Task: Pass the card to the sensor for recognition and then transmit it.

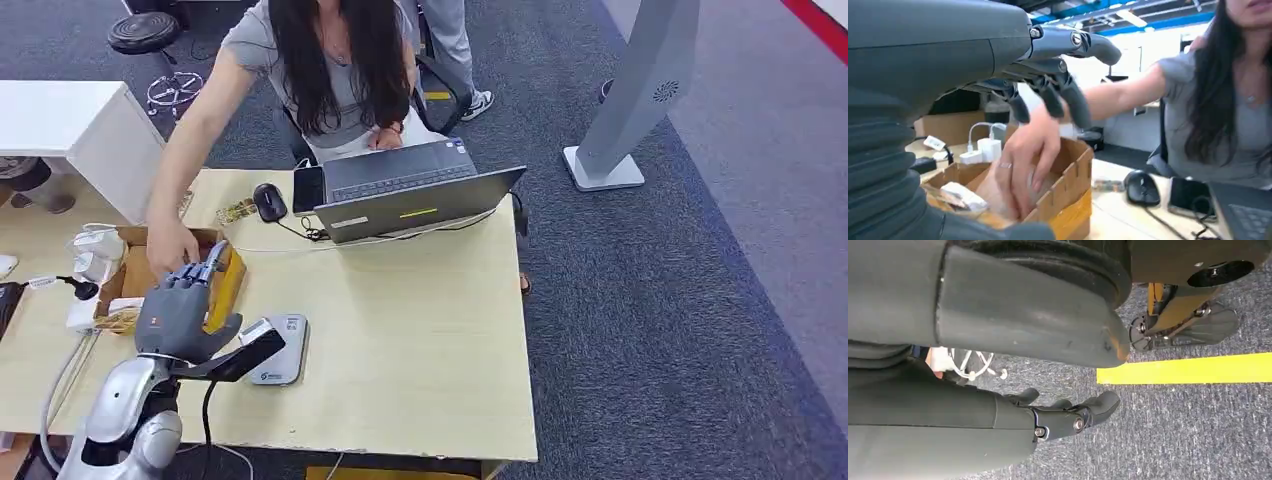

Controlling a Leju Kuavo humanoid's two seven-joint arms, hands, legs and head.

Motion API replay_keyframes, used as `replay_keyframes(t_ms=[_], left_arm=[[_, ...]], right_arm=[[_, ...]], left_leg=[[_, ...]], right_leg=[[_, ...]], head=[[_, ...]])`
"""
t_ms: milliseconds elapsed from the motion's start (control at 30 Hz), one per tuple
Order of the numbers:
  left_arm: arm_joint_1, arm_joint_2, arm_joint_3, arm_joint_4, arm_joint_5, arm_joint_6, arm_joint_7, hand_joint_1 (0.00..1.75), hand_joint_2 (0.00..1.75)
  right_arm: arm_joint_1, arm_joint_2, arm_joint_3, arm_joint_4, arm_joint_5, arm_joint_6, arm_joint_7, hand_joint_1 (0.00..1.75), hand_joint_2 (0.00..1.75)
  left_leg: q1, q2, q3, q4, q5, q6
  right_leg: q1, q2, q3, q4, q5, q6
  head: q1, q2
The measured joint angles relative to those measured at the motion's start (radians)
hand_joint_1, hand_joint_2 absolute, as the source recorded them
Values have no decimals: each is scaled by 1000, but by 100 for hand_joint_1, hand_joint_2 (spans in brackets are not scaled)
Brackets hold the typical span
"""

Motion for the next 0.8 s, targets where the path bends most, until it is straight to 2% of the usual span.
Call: replay_keyframes(t_ms=[267, 800], left_arm=[[23, 13, -19, -50, 2, 11, -14, 0, 175], [27, 18, -24, -61, 2, 16, -15, 0, 175]], right_arm=[[0, 1, -13, 0, -1, 0, -1, 0, 0], [0, 1, -14, 0, -1, 0, -3, 0, 0]], left_leg=[[0, 0, 0, 0, 0, 0], [0, 0, 0, 0, 0, 0]], right_leg=[[0, 0, 0, 0, 0, 0], [0, 0, 0, 0, 0, 0]], head=[[0, 0], [0, 0]])
